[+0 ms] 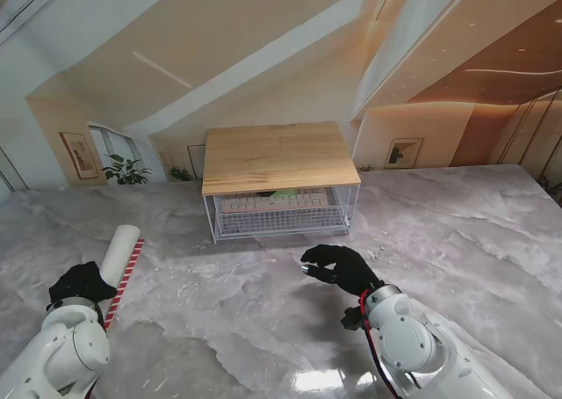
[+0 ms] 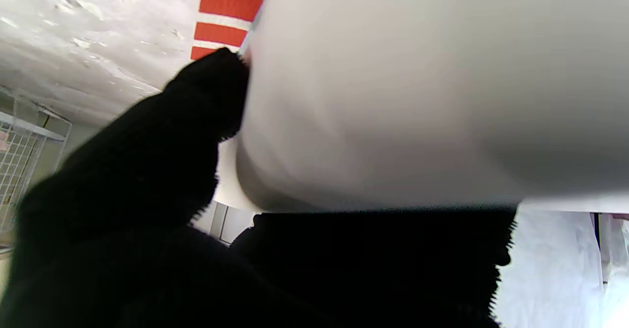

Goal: Unroll the mouse pad and set up the keyboard and mouse from the tabletop organizer

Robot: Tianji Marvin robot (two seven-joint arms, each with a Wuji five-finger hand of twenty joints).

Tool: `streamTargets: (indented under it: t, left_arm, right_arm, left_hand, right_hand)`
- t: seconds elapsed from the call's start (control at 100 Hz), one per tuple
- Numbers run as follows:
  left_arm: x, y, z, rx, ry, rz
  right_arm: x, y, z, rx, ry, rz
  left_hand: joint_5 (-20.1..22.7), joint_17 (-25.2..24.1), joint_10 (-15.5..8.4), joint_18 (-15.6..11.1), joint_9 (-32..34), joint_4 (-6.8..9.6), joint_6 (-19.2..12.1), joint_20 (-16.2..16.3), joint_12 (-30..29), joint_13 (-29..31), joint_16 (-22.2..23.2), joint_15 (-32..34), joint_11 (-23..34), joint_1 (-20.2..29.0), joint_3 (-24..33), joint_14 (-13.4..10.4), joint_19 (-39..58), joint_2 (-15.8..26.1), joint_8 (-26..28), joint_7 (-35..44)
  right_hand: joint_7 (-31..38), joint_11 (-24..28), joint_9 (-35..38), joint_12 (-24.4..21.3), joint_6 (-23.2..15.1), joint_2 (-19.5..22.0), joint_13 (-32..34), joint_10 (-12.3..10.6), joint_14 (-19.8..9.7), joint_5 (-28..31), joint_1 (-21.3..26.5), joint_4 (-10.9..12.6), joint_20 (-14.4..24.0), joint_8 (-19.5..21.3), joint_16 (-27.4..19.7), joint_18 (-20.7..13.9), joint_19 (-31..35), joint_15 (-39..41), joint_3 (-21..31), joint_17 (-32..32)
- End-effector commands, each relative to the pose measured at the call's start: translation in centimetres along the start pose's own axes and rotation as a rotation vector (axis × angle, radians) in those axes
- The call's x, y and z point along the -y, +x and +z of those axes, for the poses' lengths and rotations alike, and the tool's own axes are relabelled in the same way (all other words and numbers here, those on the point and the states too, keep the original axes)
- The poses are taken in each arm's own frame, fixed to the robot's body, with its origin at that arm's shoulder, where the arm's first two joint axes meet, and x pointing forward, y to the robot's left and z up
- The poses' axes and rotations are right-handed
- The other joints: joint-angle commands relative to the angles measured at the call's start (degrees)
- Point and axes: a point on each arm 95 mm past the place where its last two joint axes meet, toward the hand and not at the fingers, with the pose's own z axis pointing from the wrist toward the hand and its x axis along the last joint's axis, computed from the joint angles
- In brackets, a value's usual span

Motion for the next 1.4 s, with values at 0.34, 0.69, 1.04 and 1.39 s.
streamTargets:
  t: [0.34, 0.69, 1.04, 1.39]
  left_arm:
    - [1.9, 0.3, -3.2, -0.125, -0.022, -0.203]
    - [3.1, 2.7, -6.0, -0.243, -0.104, -0.510]
    - [3.3, 5.2, -8.8, -0.329, -0.233, -0.686]
    - [2.7, 9.2, -11.2, -0.420, -0.293, -0.845]
  right_arm:
    - [0.5, 0.0, -0.2, -0.002, 0.010, 0.013]
    - [0.6, 0.3, -0.3, -0.004, 0.004, 0.049]
    - [1.3, 0.8, -0.6, 0.006, 0.014, 0.134]
    - [3.5, 2.3, -0.4, -0.006, 0.114, 0.254]
  left_hand:
    - [5.54, 4.84, 1.55, 1.12, 3.83, 0.63, -3.74, -2.83, 1.44, 3.70, 0.55, 0.87, 0.41, 7.50, 7.52, 2.51, 2.54, 0.83, 0.31, 10.57]
    - [5.05, 5.77, 1.78, 1.33, 3.82, 0.59, -3.17, -3.88, 1.65, 4.36, 0.73, 1.72, 1.34, 7.32, 7.62, 2.49, 3.82, 1.00, 0.53, 11.26]
    - [4.64, 6.06, 1.82, 1.09, 3.65, 0.68, -3.11, -4.60, 1.58, 4.47, 0.68, 2.03, 1.84, 7.33, 7.50, 2.26, 4.37, 1.23, 0.68, 11.54]
    - [4.51, 6.27, 1.60, 0.88, 3.82, 0.86, -3.32, -5.14, 1.49, 4.76, 0.59, 2.21, 2.23, 7.14, 7.74, 1.98, 4.72, 0.96, 0.95, 12.01]
  right_hand:
    - [-0.62, 0.08, -1.92, -0.23, -0.66, 1.05, -2.62, -1.76, -1.44, -2.19, -1.71, 0.98, -0.61, -0.53, -0.56, -0.87, -0.10, -0.57, -0.82, -0.62]
    - [-1.54, 0.37, -2.94, -0.05, 2.25, 0.57, -2.41, 0.80, 0.52, -4.80, -1.88, 1.01, -0.48, -0.79, -0.42, -0.90, 0.64, -0.24, -0.51, 0.57]
    - [-2.28, 1.50, -3.21, 0.37, 7.34, -0.36, -0.27, 6.05, 4.90, -5.14, -2.31, 1.00, -1.00, -1.60, -0.07, 0.12, 2.85, 0.99, 0.25, 4.23]
    - [-2.92, 2.79, -3.77, 0.88, 9.66, -1.36, 0.45, 8.10, 6.74, -4.71, -3.24, 0.89, -2.68, -1.93, 0.04, 0.62, 3.56, 1.53, 0.11, 5.97]
